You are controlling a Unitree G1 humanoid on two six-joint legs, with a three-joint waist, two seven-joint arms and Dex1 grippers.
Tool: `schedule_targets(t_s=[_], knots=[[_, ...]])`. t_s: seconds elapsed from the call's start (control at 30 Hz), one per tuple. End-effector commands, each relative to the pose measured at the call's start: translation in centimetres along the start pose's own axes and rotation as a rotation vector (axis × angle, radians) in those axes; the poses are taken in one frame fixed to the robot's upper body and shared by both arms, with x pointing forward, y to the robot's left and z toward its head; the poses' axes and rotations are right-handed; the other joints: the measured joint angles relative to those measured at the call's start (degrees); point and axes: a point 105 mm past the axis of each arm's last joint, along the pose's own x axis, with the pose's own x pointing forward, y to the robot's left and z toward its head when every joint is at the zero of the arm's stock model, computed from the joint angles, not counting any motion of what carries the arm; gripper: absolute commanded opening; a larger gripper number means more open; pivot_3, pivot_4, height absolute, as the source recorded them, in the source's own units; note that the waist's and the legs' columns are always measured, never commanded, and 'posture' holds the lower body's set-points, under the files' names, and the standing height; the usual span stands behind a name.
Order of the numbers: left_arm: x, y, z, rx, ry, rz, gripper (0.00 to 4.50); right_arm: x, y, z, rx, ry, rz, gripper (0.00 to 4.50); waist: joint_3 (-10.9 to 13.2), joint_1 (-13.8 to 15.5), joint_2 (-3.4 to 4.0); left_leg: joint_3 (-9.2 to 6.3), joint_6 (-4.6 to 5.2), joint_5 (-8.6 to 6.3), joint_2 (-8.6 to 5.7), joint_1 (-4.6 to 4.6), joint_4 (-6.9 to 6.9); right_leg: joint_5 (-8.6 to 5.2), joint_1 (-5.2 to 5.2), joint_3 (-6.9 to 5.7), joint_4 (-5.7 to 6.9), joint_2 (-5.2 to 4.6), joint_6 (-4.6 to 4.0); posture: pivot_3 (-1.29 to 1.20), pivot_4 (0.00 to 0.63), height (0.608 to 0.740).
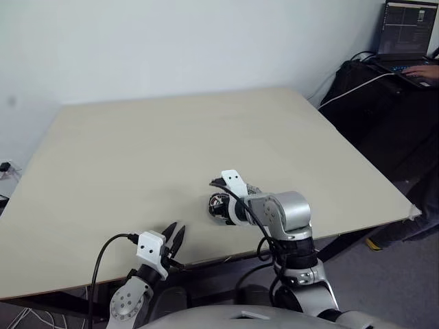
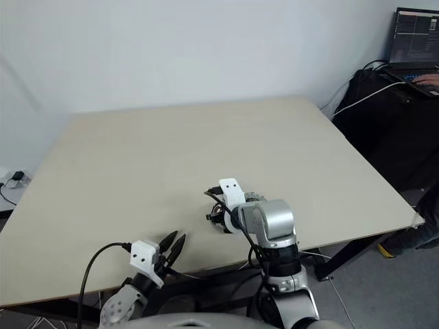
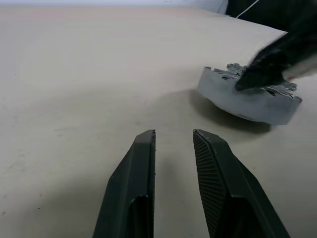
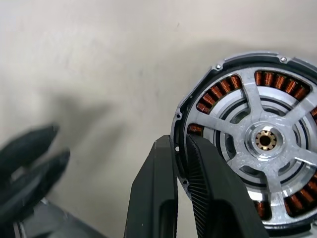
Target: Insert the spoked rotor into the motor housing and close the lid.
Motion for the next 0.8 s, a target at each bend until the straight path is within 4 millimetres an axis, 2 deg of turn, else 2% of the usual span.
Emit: schedule_targets(t_s=[0.03, 0.27, 0.37, 0.53, 0.67, 0.8], knots=[[0.2, 0.0, 1.0, 0.009, -0.046, 0.003, 1.23, 1.4, 0.1, 0.3, 0.093, -0.027, -0.020, 0.07, 0.0, -0.2, 0.01, -0.01, -0.03, -0.01, 0.00, 0.01, 0.00, 0.00, 0.00, 0.00, 0.02, 0.00, 0.00, 0.00, 0.000, 0.740], [0.2, -0.1, 1.1, 0.006, -0.047, 0.005, 1.23, 3.1, -0.2, 0.4, 0.137, -0.029, -0.024, 0.07, -0.1, -0.6, -0.03, 0.04, -0.17, -0.08, 0.31, 0.28, 0.00, 0.00, 0.25, -0.01, -0.04, -0.08, 0.01, 0.00, 0.000, 0.740], [0.2, -0.2, 1.2, 0.006, -0.047, 0.003, 1.23, 3.5, 0.2, 1.1, 0.159, -0.063, 0.006, 1.10, 0.0, -0.6, 0.06, 0.10, -0.17, -0.08, 0.38, 0.32, 0.00, -0.01, 0.26, -0.20, -0.14, -0.25, 0.01, 0.00, 0.000, 0.740], [0.2, -0.3, 1.3, 0.006, -0.046, -0.001, 1.23, 3.4, 1.5, 2.8, 0.185, -0.134, 0.082, 2.62, 0.2, -0.5, 0.40, 0.30, -0.17, -0.08, 0.39, 0.16, -0.07, -0.01, 0.07, -1.23, -0.19, -1.10, 0.02, 0.00, 0.000, 0.740], [0.2, -0.3, 1.4, 0.005, -0.046, -0.003, 1.23, 2.8, 2.2, 3.6, 0.134, -0.178, 0.138, 2.62, 0.3, -0.6, 0.47, 0.20, -0.17, -0.08, 0.46, 0.15, -0.07, -0.01, -0.05, -1.52, -0.20, -1.13, 0.02, 0.00, 0.000, 0.740], [0.3, -0.4, 1.4, 0.003, -0.047, -0.007, 1.23, 1.1, 3.1, 5.0, -0.054, -0.314, 0.168, 2.62, 0.9, -1.1, 0.52, 0.04, -0.16, -0.05, 0.45, 0.15, -0.06, 0.00, -0.25, -1.64, -0.13, -1.04, 0.02, 0.00, 0.000, 0.740]])
